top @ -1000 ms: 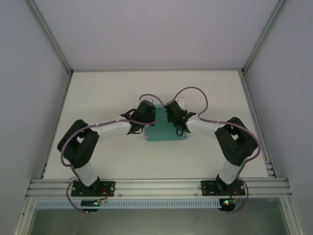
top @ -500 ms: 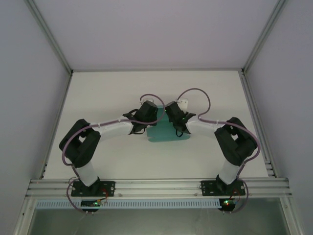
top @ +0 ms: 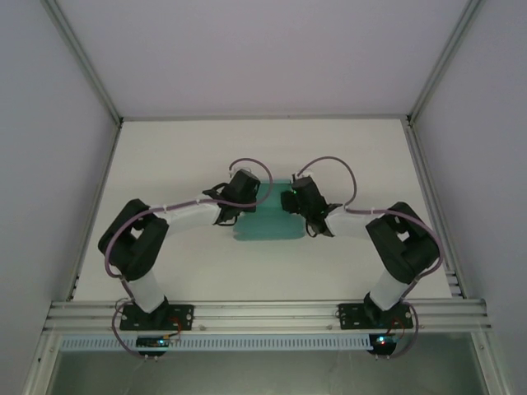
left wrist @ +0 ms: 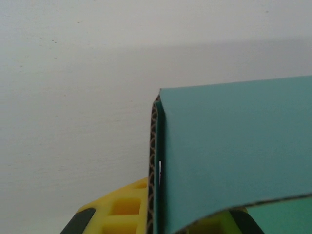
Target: Assemble paper box
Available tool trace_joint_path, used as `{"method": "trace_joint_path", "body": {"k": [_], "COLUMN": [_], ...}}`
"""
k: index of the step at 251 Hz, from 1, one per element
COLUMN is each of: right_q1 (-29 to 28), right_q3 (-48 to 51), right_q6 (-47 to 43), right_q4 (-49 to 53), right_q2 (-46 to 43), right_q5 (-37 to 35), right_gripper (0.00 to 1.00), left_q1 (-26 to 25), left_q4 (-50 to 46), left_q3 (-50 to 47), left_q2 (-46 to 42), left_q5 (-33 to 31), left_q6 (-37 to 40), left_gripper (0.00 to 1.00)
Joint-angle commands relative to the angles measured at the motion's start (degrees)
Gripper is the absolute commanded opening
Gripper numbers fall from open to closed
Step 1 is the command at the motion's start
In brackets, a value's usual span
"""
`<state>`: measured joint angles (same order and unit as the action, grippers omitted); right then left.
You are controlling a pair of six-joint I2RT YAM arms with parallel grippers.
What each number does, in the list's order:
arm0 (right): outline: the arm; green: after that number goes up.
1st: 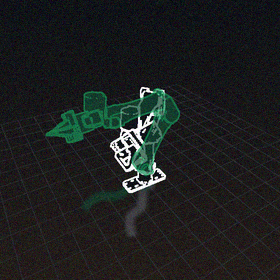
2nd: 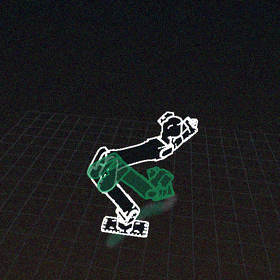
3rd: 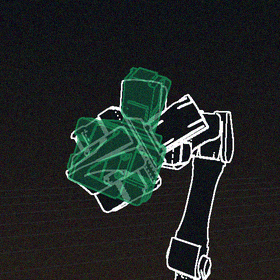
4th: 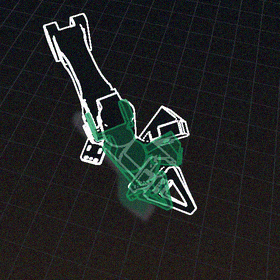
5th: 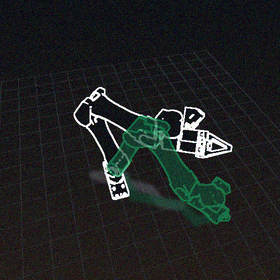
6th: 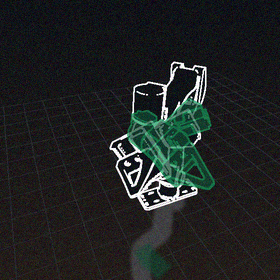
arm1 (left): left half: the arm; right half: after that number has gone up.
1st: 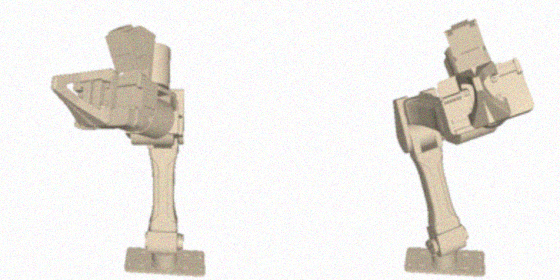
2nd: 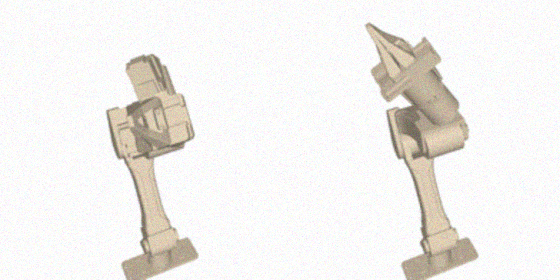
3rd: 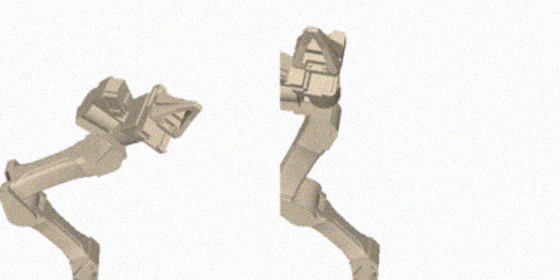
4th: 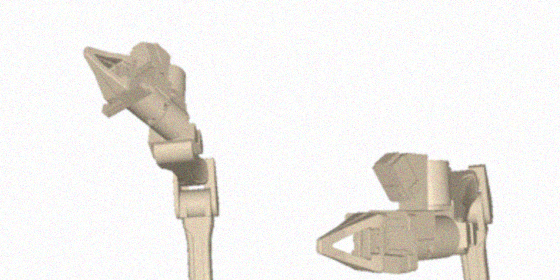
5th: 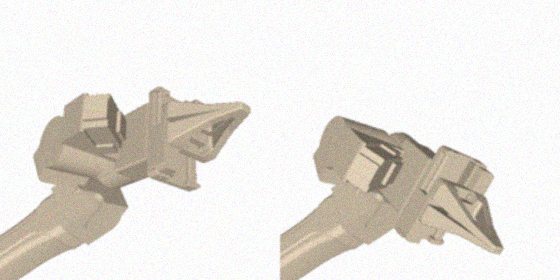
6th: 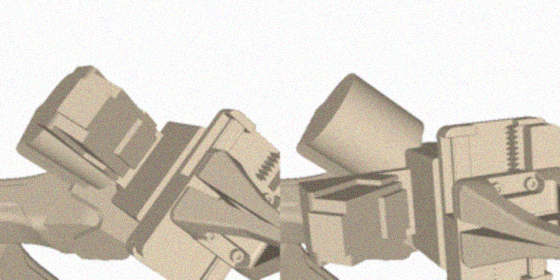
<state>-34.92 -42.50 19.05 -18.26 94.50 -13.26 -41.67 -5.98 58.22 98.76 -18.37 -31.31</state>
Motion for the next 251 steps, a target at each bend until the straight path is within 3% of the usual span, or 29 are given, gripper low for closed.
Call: {"method": "trace_joint_path", "body": {"k": [1, 5, 9, 92, 151, 166, 193, 231, 251], "right_q1": [0.49, 0.48, 0.46, -0.33, -0.08, 0.24, 1.08, 2.54, 3.52], "right_q3": [2.68, 3.04, 3.41, 5.41, 8.18, 8.65, 9.85, 10.89, 11.46], "right_q6": [-2.96, -2.99, -3.01, -3.14, -0.95, -0.65, -0.34, -0.64, -0.50], "right_q4": [-3.82, -4.40, -4.61, 1.06, 9.89, 13.83, 20.89, 30.32, 34.91], "right_q2": [-4.03, -4.61, -5.14, -13.68, -26.81, -31.83, -41.48, -55.09, -61.31], "right_q5": [10.48, 11.02, 11.55, 14.25, 11.41, 9.98, 6.66, 2.74, -2.21], "right_gripper": [0.90, 0.98, 0.99, 0.99, 0.99, 1.00, 0.99, 0.99, 0.99], "left_q1": [0.90, 0.89, 0.91, 0.93, 0.89, 1.28, 2.53, 2.81, 1.93], "left_q4": [-1.05, -1.01, -0.97, -0.23, 2.00, 2.85, -0.09, -18.33, -26.13], "left_q3": [-0.63, -0.60, -0.63, -1.07, -1.09, -1.50, -0.62, 4.74, 6.24], "left_q2": [0.21, 0.14, 0.07, -0.41, -3.09, -5.05, -9.40, -13.25, -14.35], "left_q5": [-2.46, -2.48, -2.53, -2.54, 0.22, 3.46, 15.35, 28.16, 30.15], "left_q6": [0.72, 0.65, 0.68, 2.09, 11.83, 15.75, 26.63, 44.95, 50.58], "left_gripper": [0.00, 0.00, 0.00, 0.00, 0.00, 0.00, 0.00, 0.00, 0.00]}}
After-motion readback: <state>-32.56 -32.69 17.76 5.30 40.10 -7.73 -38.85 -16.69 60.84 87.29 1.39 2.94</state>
